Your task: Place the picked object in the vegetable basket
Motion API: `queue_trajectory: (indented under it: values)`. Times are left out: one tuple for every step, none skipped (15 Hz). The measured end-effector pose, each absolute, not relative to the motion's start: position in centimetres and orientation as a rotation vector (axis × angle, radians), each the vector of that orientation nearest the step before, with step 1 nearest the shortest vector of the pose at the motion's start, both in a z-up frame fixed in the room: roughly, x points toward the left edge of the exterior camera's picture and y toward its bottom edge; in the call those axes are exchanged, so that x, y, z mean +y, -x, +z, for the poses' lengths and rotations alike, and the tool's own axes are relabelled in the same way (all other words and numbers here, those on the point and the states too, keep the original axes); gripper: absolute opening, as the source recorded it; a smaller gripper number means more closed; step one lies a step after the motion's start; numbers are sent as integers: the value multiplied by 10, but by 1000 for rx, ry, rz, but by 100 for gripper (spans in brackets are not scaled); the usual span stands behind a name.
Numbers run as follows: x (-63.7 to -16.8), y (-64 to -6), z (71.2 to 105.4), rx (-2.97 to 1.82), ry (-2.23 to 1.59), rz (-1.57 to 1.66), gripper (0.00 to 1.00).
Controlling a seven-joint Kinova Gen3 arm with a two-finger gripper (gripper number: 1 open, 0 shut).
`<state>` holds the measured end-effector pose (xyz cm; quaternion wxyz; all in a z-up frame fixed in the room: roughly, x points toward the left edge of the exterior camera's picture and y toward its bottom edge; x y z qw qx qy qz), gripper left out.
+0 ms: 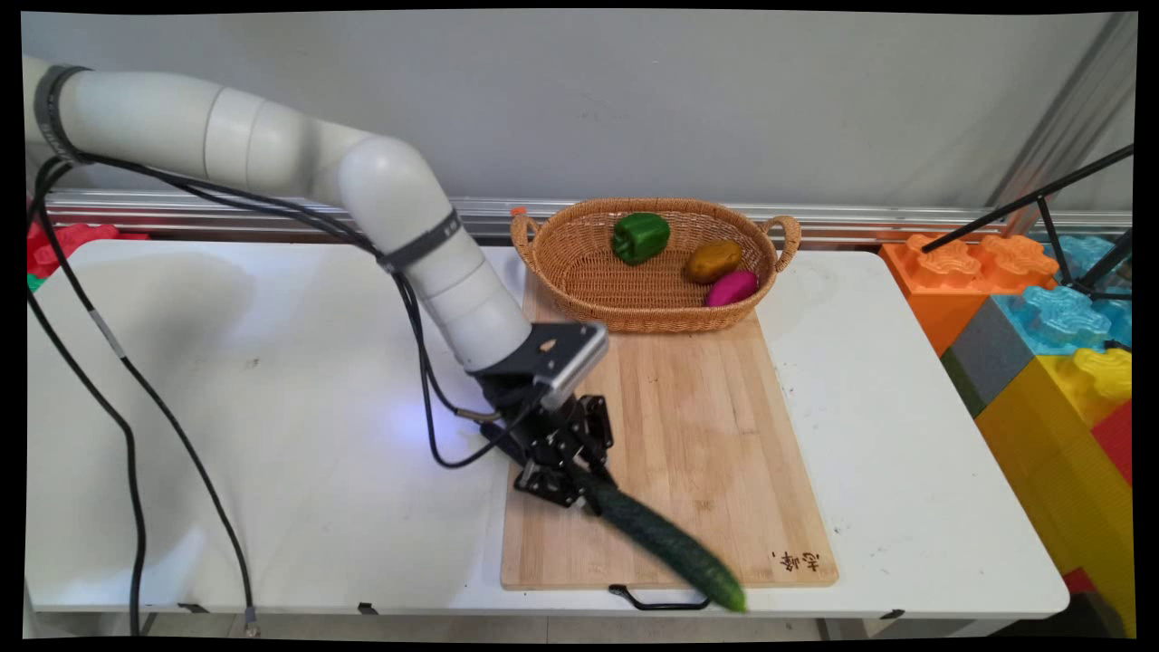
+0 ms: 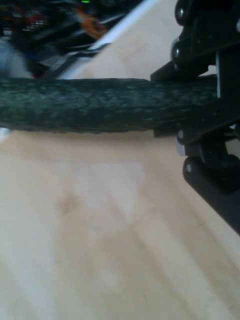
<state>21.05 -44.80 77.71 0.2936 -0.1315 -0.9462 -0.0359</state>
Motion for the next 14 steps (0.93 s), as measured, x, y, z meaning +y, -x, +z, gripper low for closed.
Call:
queue_trajectory:
  values:
    - [-450,-209,786,-2495,323,-100,0]
    - [-453,-207,797,-2465,290,-100,0]
    - [-457,-204,809,-2435,249,-97,0]
    - [-464,-202,820,-2404,199,-84,0]
    - [-470,-201,830,-2378,153,-68,0]
    - [-481,-199,842,-2347,94,-39,0]
    - [-488,-198,849,-2330,58,-15,0]
    - [-499,-197,857,-2311,10,21,0]
    - [-509,-197,864,-2296,-37,60,0]
    - [-518,-199,869,-2285,-79,95,0]
    - [-525,-200,871,-2278,-107,118,0]
    - [-534,-202,875,-2270,-147,153,0]
    - [-541,-204,878,-2263,-182,182,0]
    - [-550,-206,881,-2256,-223,218,0]
